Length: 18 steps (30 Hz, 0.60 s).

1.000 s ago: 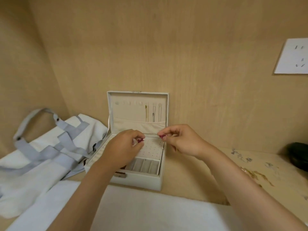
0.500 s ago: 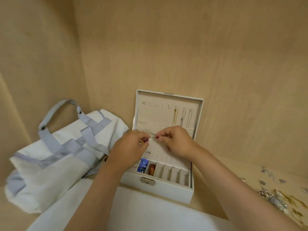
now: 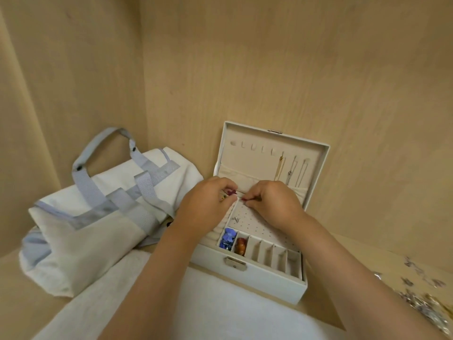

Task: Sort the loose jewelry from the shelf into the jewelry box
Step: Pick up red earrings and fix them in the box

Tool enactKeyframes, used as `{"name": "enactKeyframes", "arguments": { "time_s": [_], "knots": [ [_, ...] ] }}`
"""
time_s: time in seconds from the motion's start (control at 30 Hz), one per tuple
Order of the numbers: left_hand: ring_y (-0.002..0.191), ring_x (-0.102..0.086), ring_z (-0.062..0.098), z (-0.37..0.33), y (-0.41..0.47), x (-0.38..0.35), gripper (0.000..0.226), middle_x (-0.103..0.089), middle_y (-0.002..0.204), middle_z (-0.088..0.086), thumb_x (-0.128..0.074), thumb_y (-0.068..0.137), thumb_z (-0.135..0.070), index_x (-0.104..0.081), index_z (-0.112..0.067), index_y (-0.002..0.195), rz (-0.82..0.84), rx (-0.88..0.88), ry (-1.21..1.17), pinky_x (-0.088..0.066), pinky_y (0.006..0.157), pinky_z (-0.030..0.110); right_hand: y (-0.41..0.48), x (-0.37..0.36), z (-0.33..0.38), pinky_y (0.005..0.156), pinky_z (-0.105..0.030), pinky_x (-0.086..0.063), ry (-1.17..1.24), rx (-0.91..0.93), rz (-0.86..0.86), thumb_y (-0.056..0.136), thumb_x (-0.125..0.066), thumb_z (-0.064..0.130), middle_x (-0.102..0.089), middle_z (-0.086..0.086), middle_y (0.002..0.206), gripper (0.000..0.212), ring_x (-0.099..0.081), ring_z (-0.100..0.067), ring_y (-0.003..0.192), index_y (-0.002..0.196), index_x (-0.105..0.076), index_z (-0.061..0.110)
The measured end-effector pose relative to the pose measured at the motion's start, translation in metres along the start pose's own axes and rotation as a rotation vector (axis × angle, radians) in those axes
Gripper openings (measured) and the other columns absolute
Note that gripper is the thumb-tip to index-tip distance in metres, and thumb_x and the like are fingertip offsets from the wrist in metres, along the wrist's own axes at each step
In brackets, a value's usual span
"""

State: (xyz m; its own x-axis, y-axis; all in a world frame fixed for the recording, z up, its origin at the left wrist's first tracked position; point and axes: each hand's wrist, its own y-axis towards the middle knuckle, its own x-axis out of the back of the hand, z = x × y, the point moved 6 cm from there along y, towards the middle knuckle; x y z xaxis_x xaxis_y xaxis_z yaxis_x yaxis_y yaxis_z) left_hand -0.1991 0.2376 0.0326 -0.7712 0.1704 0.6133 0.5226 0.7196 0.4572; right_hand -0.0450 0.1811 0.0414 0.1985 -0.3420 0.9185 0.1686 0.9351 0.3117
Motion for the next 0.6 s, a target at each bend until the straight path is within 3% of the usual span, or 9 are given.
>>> {"name": "enactKeyframes", "arguments": {
  "time_s": [0.23, 0.37, 0.47, 0.6],
  "knots": [
    [0.072, -0.056, -0.006, 0.0058, 0.0010, 0.0004, 0.021, -0.056, 0.080, -0.021, -0.071, 0.090, -0.024, -0.072, -0.031, 0.109, -0.007, 0.048, -0.083, -0.050, 0.077, 0.019, -0.0014, -0.0015, 0.0074, 0.082, -0.032, -0.052, -0.087, 0.092, -0.003, 0.092, -0.068, 0.026, -0.071, 0.009, 0.106, 0.017, -0.065, -0.015, 0.099, 0.106, -0.077, 0.029],
    [0.077, -0.057, -0.012, 0.0054, 0.0017, -0.0002, 0.021, -0.061, 0.088, -0.020, -0.072, 0.090, -0.022, -0.072, -0.029, 0.109, -0.004, 0.055, -0.157, -0.044, 0.072, 0.004, -0.0011, -0.0029, 0.0094, 0.084, -0.031, -0.050, -0.130, 0.117, 0.107, 0.097, -0.060, 0.024, -0.067, 0.010, 0.114, 0.022, -0.061, -0.014, 0.105, 0.112, -0.074, 0.032],
    [0.082, -0.060, -0.004, 0.0050, 0.0027, -0.0018, 0.022, -0.065, 0.098, -0.018, -0.072, 0.089, -0.023, -0.071, -0.031, 0.110, 0.009, 0.068, -0.188, -0.046, 0.077, 0.006, 0.0005, -0.0013, 0.0080, 0.081, -0.031, -0.050, -0.110, 0.072, 0.108, 0.095, -0.061, 0.023, -0.068, 0.012, 0.109, 0.021, -0.062, -0.013, 0.101, 0.109, -0.074, 0.032],
    [0.083, -0.062, 0.007, 0.0066, 0.0024, -0.0066, 0.022, -0.066, 0.094, -0.018, -0.075, 0.087, -0.024, -0.068, -0.036, 0.104, 0.038, 0.114, -0.248, -0.054, 0.083, 0.024, 0.0019, -0.0058, 0.0000, 0.083, -0.032, -0.050, 0.039, 0.015, 0.115, 0.091, -0.068, 0.024, -0.063, 0.013, 0.097, 0.014, -0.062, -0.013, 0.096, 0.104, -0.071, 0.030]
  ]
}}
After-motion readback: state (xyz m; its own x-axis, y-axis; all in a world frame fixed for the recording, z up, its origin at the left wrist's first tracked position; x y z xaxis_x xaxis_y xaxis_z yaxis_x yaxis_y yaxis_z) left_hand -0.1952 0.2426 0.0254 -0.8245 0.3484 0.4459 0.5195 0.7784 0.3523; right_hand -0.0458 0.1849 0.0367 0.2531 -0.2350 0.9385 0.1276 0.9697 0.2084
